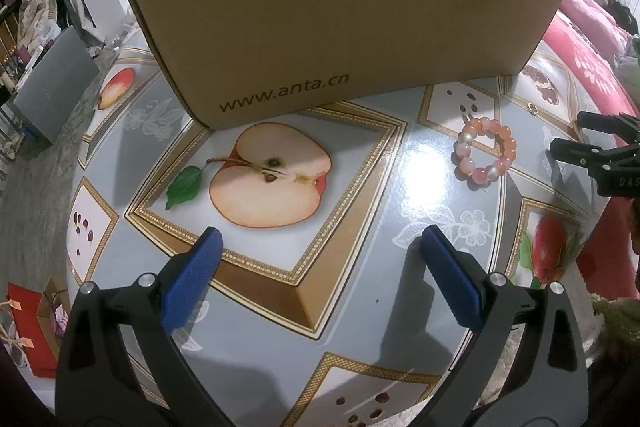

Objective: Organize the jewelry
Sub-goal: 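Move both tools back down to the table toward the pink bead bracelet, then grasp the pink bead bracelet with the left tool while the right tool grasps the gold ring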

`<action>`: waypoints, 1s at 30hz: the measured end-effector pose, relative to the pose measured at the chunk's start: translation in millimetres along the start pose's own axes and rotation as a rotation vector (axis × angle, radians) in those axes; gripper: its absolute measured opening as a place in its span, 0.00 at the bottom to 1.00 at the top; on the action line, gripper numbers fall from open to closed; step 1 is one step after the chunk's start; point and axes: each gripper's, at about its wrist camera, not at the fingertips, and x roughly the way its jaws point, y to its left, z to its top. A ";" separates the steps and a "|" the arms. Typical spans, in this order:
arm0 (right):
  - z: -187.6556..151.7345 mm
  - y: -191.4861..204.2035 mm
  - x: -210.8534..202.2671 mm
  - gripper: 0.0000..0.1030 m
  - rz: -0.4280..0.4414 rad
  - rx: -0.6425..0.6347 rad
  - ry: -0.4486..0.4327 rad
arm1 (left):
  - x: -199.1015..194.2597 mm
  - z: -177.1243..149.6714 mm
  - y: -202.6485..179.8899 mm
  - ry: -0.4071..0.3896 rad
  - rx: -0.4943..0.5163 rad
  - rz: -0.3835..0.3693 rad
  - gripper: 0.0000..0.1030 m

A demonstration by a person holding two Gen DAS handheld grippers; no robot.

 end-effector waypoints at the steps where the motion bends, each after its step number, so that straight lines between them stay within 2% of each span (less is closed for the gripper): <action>1: -0.2 -0.2 0.2 0.94 0.001 0.001 -0.002 | -1.1 -1.2 -0.7 -0.002 0.001 0.000 0.93; 9: -1.7 0.6 -0.2 0.94 -0.002 0.006 -0.006 | -5.0 -4.1 -3.7 -0.009 0.009 0.011 0.93; 11: -1.9 0.4 -0.3 0.94 -0.002 0.005 -0.006 | -11.5 -1.9 -9.3 -0.041 0.029 0.016 0.93; 17: -1.5 -0.3 -0.8 0.94 0.004 0.003 -0.009 | -44.0 7.2 -46.3 -0.205 0.169 -0.130 0.90; 19: -2.4 -0.3 -2.5 0.94 0.018 -0.002 -0.019 | -46.5 9.4 -61.6 -0.221 0.223 -0.166 0.74; 22: -2.3 -2.6 -9.1 0.93 0.073 0.011 -0.050 | -40.9 13.1 -82.3 -0.203 0.284 -0.207 0.58; 23: -2.2 -4.1 -11.8 0.91 0.105 0.018 -0.061 | -38.6 14.2 -89.2 -0.198 0.305 -0.221 0.56; 26: -1.8 -5.8 -15.9 0.84 0.127 0.016 -0.086 | -30.8 13.8 -102.3 -0.179 0.344 -0.238 0.46; 30: 0.6 -9.0 -18.9 0.72 0.165 0.025 -0.113 | -15.2 14.0 -111.1 -0.136 0.360 -0.222 0.38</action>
